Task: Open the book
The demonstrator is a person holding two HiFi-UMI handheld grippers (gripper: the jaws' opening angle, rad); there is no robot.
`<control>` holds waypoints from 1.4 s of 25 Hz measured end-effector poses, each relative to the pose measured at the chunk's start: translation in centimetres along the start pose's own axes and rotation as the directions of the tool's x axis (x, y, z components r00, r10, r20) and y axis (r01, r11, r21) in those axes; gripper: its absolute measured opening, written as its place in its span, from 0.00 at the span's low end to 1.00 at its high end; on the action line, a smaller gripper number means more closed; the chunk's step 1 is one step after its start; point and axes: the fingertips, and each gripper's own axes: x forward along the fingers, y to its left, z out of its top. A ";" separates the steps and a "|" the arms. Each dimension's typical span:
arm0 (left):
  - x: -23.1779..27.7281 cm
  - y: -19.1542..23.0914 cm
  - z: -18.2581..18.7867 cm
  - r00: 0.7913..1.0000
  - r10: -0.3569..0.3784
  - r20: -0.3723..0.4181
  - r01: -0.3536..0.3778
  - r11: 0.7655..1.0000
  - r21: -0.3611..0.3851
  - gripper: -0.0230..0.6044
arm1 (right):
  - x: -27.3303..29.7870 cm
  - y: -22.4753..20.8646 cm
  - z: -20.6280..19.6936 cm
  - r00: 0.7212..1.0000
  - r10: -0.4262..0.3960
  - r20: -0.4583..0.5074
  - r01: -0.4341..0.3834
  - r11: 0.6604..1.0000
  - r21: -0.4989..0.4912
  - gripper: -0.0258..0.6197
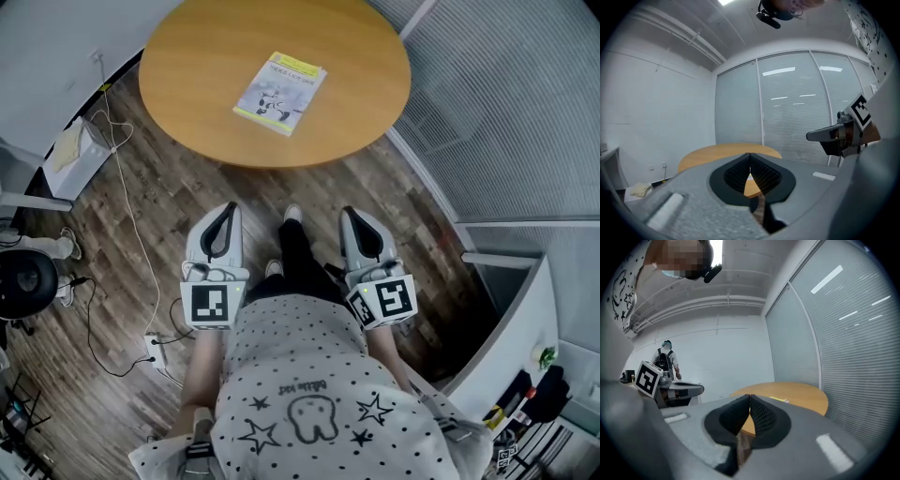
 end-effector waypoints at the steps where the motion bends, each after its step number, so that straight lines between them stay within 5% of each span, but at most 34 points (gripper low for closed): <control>1: 0.6 0.3 -0.1 1.000 0.006 -0.003 -0.006 1.000 0.001 0.05 | 0.7 -0.3 -0.1 1.000 0.006 -0.002 -0.006 1.000 0.003 0.05; 19: 17.2 5.0 3.0 0.999 0.037 -0.011 -0.037 0.999 -0.004 0.05 | 14.8 -11.0 2.1 0.998 0.036 -0.059 -0.034 0.999 0.042 0.05; 35: 22.3 4.4 4.1 0.997 0.072 -0.011 -0.072 0.997 0.020 0.05 | 17.6 -17.0 2.9 0.998 0.032 -0.053 -0.030 0.999 0.044 0.05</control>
